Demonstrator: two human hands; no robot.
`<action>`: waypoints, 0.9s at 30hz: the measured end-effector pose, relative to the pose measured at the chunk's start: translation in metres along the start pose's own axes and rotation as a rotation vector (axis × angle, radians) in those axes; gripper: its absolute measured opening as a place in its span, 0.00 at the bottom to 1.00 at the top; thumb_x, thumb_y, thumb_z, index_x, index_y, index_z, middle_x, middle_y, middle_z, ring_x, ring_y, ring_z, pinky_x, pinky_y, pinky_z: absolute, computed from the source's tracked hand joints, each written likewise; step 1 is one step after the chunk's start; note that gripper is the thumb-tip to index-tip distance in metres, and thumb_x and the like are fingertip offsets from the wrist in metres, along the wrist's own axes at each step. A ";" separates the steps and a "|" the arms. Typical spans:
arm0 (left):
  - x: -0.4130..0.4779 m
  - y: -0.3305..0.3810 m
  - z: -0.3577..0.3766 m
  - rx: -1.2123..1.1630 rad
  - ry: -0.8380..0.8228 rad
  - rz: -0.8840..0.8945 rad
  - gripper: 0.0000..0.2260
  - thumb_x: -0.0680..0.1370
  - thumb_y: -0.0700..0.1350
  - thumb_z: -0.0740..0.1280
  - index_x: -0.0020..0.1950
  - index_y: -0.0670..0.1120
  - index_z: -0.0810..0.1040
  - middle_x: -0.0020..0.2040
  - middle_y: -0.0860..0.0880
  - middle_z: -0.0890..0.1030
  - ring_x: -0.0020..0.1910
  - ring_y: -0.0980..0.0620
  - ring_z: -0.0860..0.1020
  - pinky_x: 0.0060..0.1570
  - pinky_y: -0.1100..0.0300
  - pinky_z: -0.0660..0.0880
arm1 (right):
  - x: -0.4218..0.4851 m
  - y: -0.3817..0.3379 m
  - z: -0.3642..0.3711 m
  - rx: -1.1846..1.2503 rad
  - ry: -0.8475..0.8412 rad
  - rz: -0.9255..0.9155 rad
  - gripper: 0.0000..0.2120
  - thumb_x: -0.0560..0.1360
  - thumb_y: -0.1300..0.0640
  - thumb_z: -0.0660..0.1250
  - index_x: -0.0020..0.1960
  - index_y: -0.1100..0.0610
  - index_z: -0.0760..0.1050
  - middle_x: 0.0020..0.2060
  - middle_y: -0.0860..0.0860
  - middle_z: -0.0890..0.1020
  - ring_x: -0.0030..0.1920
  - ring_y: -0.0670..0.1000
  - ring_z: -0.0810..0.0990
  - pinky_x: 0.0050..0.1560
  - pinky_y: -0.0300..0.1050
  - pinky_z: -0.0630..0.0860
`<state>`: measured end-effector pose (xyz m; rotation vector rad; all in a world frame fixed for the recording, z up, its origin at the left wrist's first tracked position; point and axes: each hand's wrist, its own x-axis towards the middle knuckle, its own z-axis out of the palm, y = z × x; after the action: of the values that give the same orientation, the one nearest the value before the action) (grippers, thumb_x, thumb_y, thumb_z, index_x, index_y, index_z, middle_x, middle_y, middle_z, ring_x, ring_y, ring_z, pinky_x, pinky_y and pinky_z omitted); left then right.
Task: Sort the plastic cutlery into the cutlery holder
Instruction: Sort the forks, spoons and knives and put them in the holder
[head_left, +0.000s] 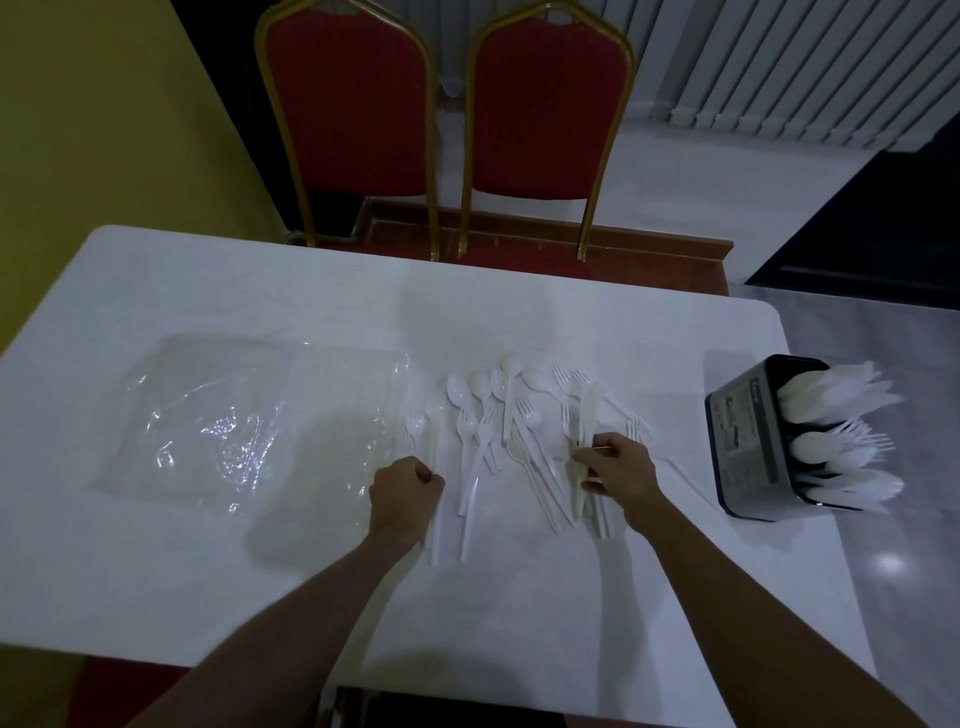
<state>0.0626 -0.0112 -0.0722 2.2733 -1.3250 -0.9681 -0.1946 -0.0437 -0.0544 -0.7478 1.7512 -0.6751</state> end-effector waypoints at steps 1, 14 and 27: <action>0.000 0.001 -0.002 -0.021 -0.007 0.000 0.05 0.71 0.42 0.69 0.35 0.45 0.79 0.31 0.51 0.79 0.32 0.53 0.77 0.32 0.64 0.69 | 0.000 0.000 0.000 -0.004 -0.002 -0.002 0.05 0.74 0.64 0.70 0.49 0.61 0.78 0.46 0.60 0.82 0.44 0.56 0.82 0.41 0.46 0.82; 0.009 -0.014 -0.048 -0.227 0.093 -0.026 0.06 0.71 0.38 0.70 0.47 0.44 0.82 0.37 0.49 0.82 0.39 0.50 0.80 0.36 0.68 0.69 | -0.015 -0.012 -0.012 -0.025 -0.098 -0.077 0.08 0.72 0.65 0.72 0.51 0.59 0.80 0.45 0.61 0.83 0.43 0.57 0.83 0.46 0.50 0.82; -0.016 0.000 0.010 0.190 -0.110 -0.019 0.15 0.70 0.47 0.75 0.48 0.39 0.77 0.48 0.41 0.81 0.49 0.43 0.79 0.47 0.55 0.75 | -0.026 0.001 -0.008 -0.088 -0.098 -0.059 0.05 0.72 0.64 0.72 0.46 0.56 0.80 0.44 0.60 0.84 0.46 0.61 0.84 0.44 0.49 0.83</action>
<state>0.0504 0.0034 -0.0735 2.4063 -1.5025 -1.0267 -0.1965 -0.0223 -0.0369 -0.8814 1.6832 -0.5937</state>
